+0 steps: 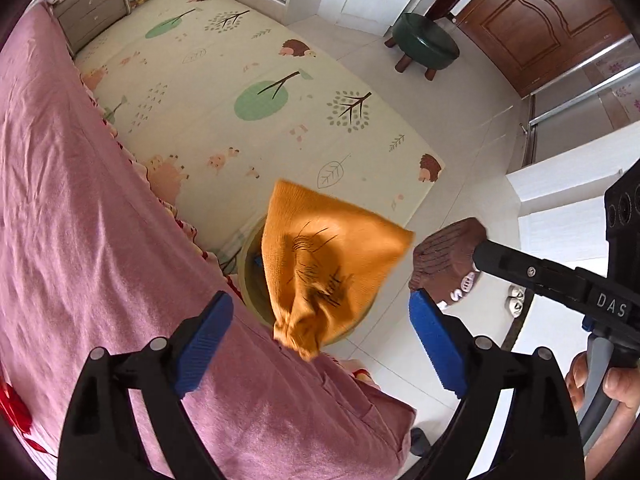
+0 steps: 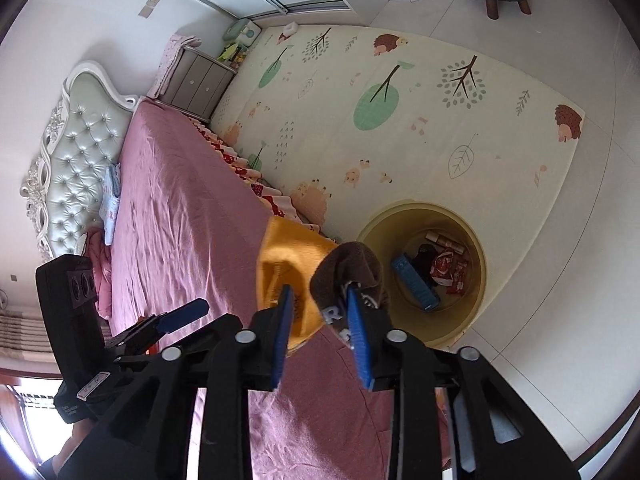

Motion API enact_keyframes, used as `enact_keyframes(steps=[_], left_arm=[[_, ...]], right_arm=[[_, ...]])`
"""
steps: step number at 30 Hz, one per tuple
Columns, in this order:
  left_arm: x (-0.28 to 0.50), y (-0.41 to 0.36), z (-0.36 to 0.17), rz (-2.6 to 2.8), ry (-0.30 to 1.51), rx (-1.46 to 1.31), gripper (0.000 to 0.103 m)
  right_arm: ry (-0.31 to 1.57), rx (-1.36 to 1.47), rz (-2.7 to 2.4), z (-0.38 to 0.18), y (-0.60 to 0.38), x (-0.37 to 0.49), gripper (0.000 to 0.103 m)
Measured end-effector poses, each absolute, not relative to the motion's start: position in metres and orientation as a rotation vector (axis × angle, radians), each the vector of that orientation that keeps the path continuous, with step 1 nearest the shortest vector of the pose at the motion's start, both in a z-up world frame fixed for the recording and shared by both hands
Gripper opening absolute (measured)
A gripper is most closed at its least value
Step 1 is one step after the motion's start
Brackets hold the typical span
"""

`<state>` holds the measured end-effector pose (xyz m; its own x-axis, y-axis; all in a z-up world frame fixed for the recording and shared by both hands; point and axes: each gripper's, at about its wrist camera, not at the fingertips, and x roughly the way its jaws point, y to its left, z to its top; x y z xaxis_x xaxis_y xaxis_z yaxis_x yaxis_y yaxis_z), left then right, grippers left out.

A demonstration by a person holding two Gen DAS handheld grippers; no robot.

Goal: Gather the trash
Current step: 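Open both grippers to drop pouch and sock into the bin, then move both open grippers back over the red cloth and gold box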

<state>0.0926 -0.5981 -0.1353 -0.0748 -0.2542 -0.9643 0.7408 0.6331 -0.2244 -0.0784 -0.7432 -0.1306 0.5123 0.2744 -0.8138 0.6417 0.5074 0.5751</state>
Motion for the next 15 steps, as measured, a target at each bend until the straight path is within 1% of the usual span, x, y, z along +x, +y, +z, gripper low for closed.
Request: enact_keyframes(steps=[2, 7, 15], left_arm=[[0.092, -0.600, -0.138, -0.864, 1.419, 0.474, 0.089], [0.097, -0.591, -0.144, -0.844, 1.454, 0.451, 0.089], [0.097, -0.569, -0.132, -0.839, 1.445, 0.403, 0.089]], right_arm=[[1.059, 1.058, -0.289, -0.133, -0.744, -0.080, 0.034], [1.071, 1.069, -0.288, -0.136, -0.740, -0.081, 0.034], [1.071, 1.054, -0.249, -0.124, -0.726, -0.070, 0.034]])
